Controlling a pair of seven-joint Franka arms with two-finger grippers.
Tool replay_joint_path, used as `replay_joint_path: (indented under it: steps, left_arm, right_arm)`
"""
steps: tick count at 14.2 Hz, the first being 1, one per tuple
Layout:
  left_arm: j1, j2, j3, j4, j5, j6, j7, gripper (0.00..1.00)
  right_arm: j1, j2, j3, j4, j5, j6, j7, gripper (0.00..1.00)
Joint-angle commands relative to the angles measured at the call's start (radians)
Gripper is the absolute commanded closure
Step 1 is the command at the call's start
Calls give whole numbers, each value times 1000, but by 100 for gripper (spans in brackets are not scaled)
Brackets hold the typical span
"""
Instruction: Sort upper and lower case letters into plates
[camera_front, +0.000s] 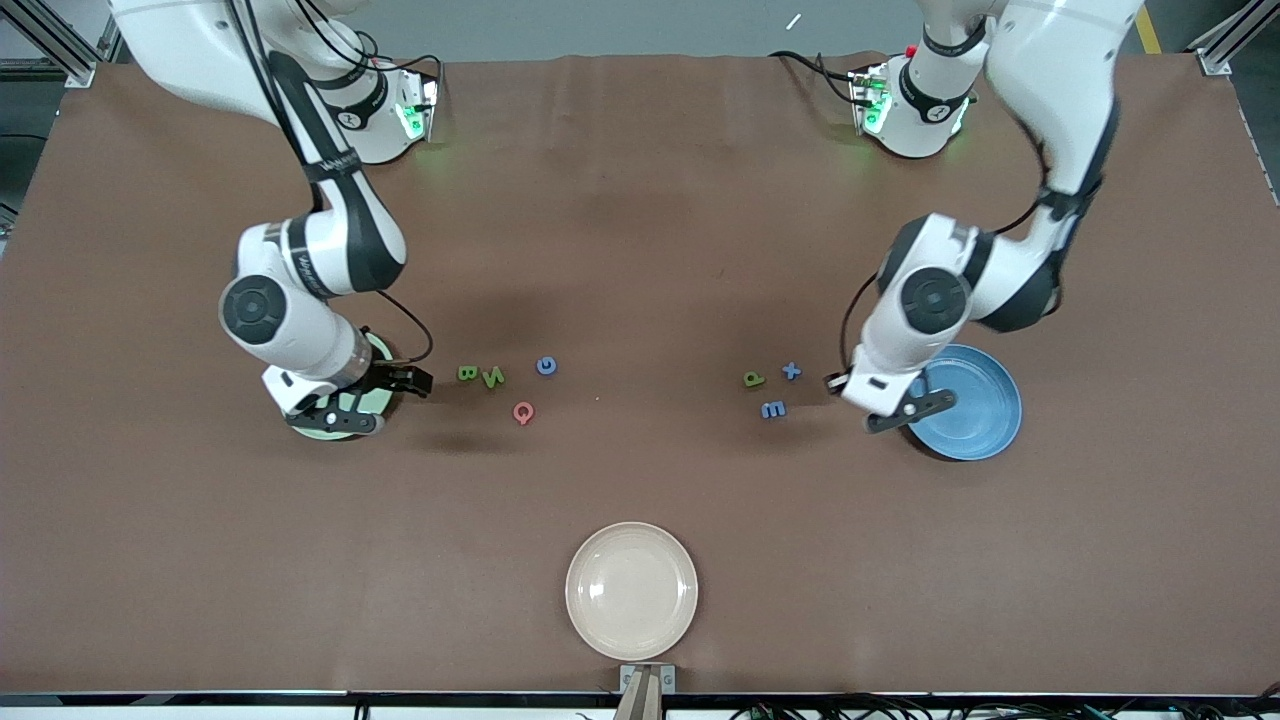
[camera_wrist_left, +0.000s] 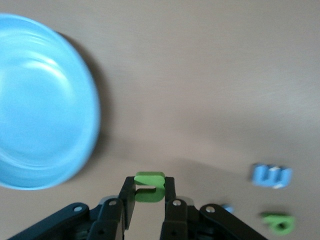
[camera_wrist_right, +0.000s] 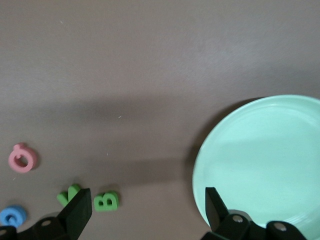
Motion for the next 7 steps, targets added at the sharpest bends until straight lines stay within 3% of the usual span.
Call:
replay_joint_path:
  steps: [1,4,7]
  left_arm:
    - [105,-134,-10,-168,16,8,187,87]
    - [227,-136,-10,-216,16,45,389,87]
    - [311,-67,-8,-228,16,155,538,87]
  right_arm:
    - [48,46,-9,-9,16,78,64,0]
    - [85,91,-9,-28,16,159,103,0]
    - [93,112,-9,-74,16,270,124,0]
